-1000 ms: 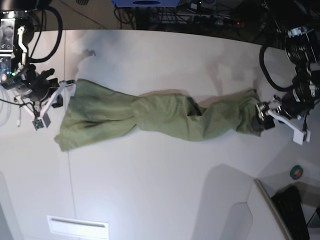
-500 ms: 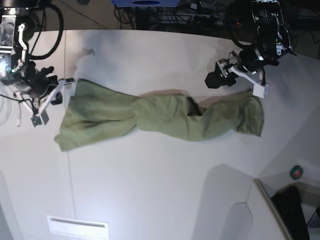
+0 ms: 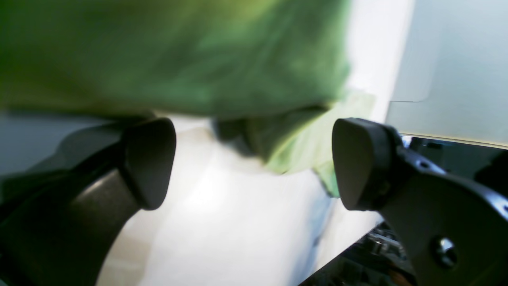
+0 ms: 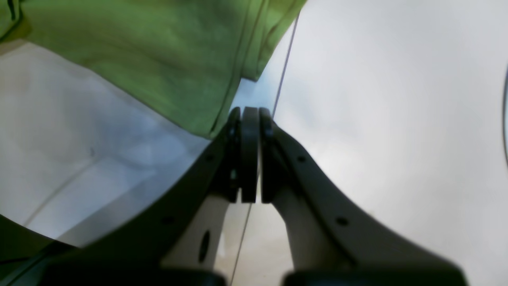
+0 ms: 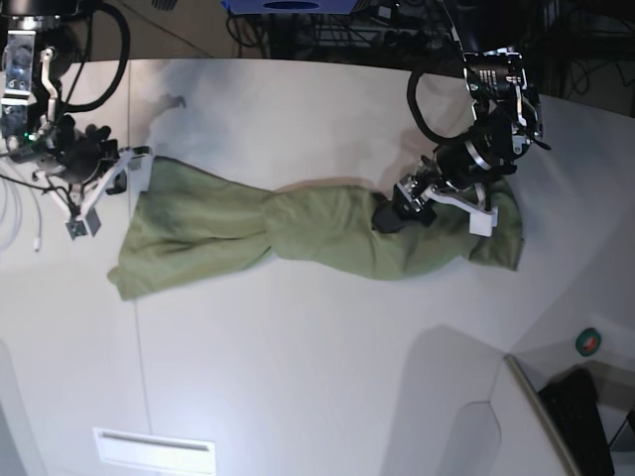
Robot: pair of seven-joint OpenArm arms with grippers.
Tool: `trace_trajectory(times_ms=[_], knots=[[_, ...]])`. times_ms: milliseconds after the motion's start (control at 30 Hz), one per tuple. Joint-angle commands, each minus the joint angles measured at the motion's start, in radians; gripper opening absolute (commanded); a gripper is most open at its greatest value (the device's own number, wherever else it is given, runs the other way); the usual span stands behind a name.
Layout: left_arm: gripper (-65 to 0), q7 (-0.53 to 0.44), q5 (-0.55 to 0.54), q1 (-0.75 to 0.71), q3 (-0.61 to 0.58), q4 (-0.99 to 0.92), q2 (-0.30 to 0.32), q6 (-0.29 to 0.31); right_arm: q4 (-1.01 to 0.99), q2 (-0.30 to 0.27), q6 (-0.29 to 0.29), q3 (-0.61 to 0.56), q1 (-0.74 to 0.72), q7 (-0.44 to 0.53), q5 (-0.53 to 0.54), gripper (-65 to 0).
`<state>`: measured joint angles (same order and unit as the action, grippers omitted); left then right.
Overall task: Layout the t-shirt on the table in an organized manner, then fold the t-shirt properly
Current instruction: 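Release the shirt end with the left gripper and move it inward, then grasp the bunched shirt end again with the left gripper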
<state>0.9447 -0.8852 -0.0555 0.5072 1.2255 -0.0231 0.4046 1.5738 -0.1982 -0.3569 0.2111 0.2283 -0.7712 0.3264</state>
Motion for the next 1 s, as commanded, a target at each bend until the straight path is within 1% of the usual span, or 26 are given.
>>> trace_trajectory(times_ms=[0,100,167,200,267,333,367,433,467,500,667,733,833,867,900,933,967], knots=[[-7.4,-0.006,-0.038,0.015,0.003,0.014,-0.007,0.014,0.004,-0.011,-0.004,0.004,-0.01,0.017,0.007,-65.0],[-7.4,-0.006,-0.093,0.026,0.0,0.004,-0.008,0.014,-0.019,-0.011,-0.004,0.004,-0.01,0.017,0.006,-65.0],[-7.7,-0.01,-0.107,0.027,0.009,0.004,-0.007,0.012,-0.02,-0.011,-0.004,0.004,-0.01,0.017,0.006,-65.0],[-9.4,-0.01,-0.107,0.029,0.011,0.007,-0.005,0.012,-0.022,-0.011,-0.004,0.004,-0.01,0.017,0.006,-65.0],[-16.0,-0.01,-0.107,0.042,0.012,0.006,-0.001,0.012,-0.023,-0.016,-0.006,0.004,-0.01,0.017,0.006,-65.0],[-25.3,-0.011,-0.107,0.05,0.04,0.004,0.018,0.012,-0.023,-0.016,-0.006,0.004,-0.011,0.017,0.006,-65.0],[-28.8,-0.011,-0.107,0.059,0.058,0.004,0.022,0.012,-0.023,-0.014,-0.006,0.004,-0.011,0.017,0.006,-65.0],[-33.9,-0.011,-0.105,0.078,0.097,0.003,0.032,0.012,-0.023,-0.013,-0.006,0.004,-0.013,0.017,0.006,-65.0],[-35.2,-0.011,-0.105,0.085,0.107,0.001,0.039,0.01,-0.023,-0.013,-0.006,0.004,-0.013,0.017,0.006,-65.0],[-36.0,-0.011,-0.105,0.093,0.112,-0.003,0.047,0.01,-0.023,-0.013,-0.006,0.004,-0.014,0.017,0.006,-65.0],[-35.7,-0.008,-0.105,0.108,0.083,-0.071,0.105,0.01,-0.023,-0.011,-0.006,0.004,-0.017,0.017,0.006,-65.0],[-35.9,-0.008,-0.105,0.108,0.087,-0.099,0.117,0.01,-0.023,-0.011,-0.006,0.004,-0.017,0.017,0.006,-65.0],[-37.2,-0.01,-0.105,0.102,0.084,-0.135,0.154,0.01,-0.023,-0.011,-0.006,0.004,-0.019,0.019,0.006,-65.0],[-39.0,-0.01,-0.105,0.101,0.084,-0.138,0.162,0.01,-0.023,-0.01,-0.006,0.004,-0.025,0.019,0.006,-65.0],[-42.8,-0.01,-0.105,0.101,0.083,-0.141,0.17,0.01,-0.025,-0.007,-0.006,0.011,-0.03,0.022,0.009,-65.0],[-49.7,-0.01,-0.105,0.101,0.081,-0.141,0.177,0.01,-0.026,0.007,-0.006,0.014,-0.031,0.031,0.009,-65.0],[-58.1,-0.008,-0.105,0.101,0.08,-0.138,0.182,0.01,-0.026,0.022,-0.006,0.015,-0.031,0.034,0.009,-65.0]])
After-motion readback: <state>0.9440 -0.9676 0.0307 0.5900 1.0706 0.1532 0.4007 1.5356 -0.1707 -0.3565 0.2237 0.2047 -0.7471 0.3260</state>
